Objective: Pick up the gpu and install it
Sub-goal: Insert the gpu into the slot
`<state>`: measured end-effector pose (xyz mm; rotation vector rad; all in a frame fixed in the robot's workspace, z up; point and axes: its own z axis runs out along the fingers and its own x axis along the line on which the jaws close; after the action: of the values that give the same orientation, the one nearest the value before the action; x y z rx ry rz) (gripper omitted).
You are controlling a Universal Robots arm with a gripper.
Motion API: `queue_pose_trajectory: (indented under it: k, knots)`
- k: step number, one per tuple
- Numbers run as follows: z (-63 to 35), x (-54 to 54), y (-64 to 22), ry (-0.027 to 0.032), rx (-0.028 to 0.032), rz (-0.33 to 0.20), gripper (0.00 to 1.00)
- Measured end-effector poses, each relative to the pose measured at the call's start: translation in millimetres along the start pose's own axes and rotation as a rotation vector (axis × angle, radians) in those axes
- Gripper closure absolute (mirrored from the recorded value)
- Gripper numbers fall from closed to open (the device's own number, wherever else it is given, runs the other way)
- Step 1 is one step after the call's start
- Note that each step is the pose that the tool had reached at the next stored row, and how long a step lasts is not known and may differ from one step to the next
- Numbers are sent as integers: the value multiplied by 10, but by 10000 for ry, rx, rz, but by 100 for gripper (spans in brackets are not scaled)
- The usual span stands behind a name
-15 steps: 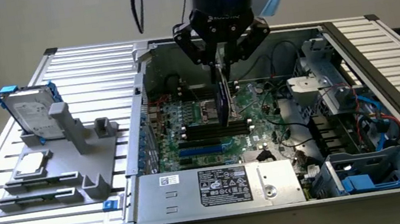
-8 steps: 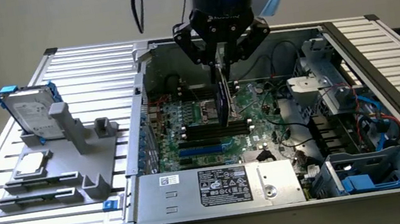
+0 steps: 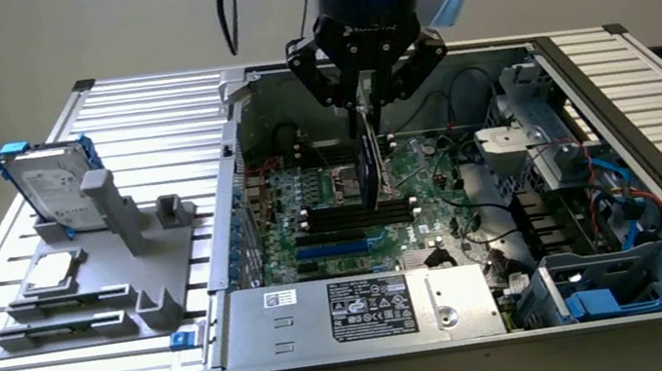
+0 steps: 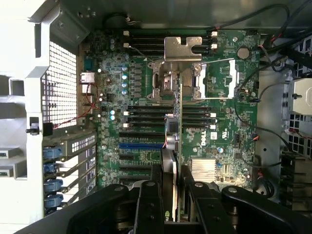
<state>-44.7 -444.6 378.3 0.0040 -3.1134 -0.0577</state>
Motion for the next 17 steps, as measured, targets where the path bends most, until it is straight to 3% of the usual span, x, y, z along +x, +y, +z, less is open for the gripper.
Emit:
queue_pose_trajectory:
  k: [4,17]
  knots:
    - [10,8,-1,-2,-25,-151,73]
    - [47,9,-2,90,20,-2511,73]
